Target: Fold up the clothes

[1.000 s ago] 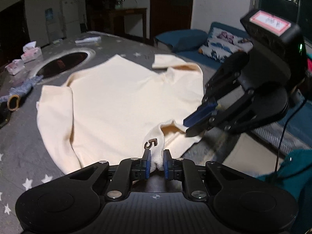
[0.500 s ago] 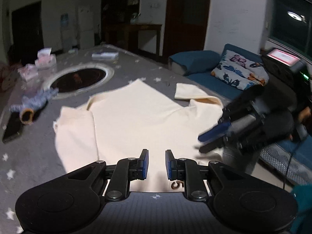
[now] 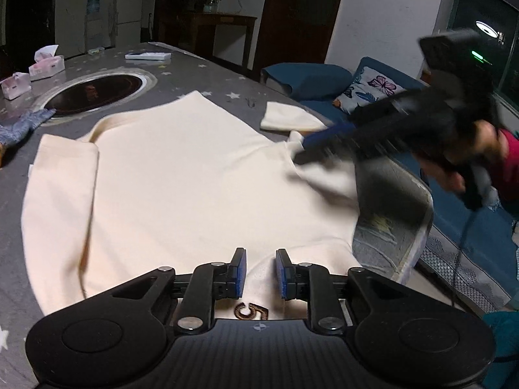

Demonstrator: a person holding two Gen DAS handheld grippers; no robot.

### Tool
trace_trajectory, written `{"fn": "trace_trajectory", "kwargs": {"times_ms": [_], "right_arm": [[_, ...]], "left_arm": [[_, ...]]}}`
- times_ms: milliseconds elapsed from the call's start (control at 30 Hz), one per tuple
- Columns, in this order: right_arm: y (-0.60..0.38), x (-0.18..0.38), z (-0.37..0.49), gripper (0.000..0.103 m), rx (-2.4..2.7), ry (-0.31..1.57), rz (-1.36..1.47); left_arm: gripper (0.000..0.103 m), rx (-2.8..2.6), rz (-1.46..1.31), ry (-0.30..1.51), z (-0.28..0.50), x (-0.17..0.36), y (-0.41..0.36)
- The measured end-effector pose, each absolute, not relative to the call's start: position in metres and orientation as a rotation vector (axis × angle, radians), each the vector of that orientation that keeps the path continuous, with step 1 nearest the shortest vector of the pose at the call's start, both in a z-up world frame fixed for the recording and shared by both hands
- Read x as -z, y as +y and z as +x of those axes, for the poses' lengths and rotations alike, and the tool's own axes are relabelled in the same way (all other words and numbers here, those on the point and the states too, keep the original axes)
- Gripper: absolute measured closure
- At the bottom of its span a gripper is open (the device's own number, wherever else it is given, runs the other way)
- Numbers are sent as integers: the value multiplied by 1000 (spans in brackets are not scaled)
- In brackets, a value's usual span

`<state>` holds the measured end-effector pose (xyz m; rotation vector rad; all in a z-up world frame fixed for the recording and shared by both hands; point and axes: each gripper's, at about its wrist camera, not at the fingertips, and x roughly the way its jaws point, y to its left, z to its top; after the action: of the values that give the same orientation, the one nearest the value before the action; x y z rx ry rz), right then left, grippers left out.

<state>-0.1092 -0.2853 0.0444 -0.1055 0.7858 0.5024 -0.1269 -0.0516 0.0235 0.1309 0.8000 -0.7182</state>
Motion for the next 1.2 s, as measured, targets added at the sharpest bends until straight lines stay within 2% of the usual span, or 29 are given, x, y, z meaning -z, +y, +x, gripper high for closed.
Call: {"fn": "trace_trajectory", "kwargs": {"times_ms": [200,267,333,567,800,900,1067,1200], "right_arm": [[-318,-24,-73,66,-413,812,51],[-328,-18,-68,55,-385,812,77],[-337,-15,-67,53,-358,795,86],[-379,-17,-70,52,-139,728,122],[-398,-14,-81,52,126,732,-4],[-402,-16,-82,52,116,714,29],[-389,-15,-76,51,18,714,34],[-370,-11,-70,46,-59,734,25]], "left_arm": [[76,714,133,801,-129,-22,-53],[76,715,133,800,-130,-22,-53],[75,717,136,799,-130,-22,-53],[74,717,141,796,-132,-21,-53],[71,717,145,797,-130,-21,-54],[66,709,155,798,-129,-23,-54],[62,680,147,785,-124,-32,-48],[57,592,145,765,-110,-44,-35]]}}
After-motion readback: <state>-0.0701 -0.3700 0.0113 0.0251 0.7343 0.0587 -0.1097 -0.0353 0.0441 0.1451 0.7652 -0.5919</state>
